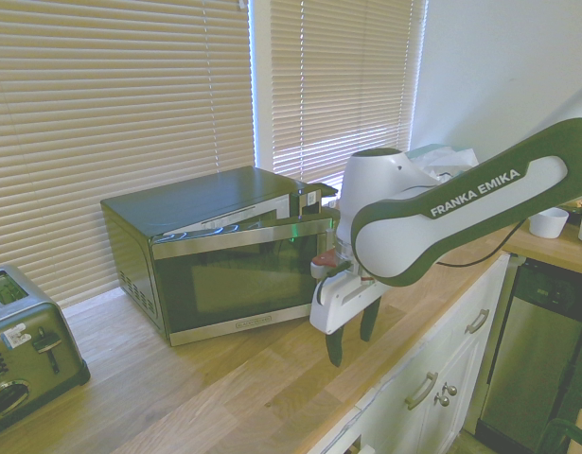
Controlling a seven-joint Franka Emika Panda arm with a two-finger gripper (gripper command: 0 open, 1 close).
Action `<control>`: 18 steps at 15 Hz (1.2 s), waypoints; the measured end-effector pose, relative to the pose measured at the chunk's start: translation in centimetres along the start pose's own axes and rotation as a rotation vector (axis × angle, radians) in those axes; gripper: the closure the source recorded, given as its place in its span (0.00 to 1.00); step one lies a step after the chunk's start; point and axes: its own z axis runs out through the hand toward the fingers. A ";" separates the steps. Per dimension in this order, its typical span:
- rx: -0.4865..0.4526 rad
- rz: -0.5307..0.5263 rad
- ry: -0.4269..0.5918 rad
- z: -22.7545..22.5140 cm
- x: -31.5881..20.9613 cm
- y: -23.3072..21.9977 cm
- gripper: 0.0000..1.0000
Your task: Close the microwave
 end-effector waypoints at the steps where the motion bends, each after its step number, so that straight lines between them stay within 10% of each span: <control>1: 0.013 0.007 0.012 -0.4 0.5 -1.2 0.00; 18: 0.109 0.157 0.222 -6.4 11.2 -9.5 0.00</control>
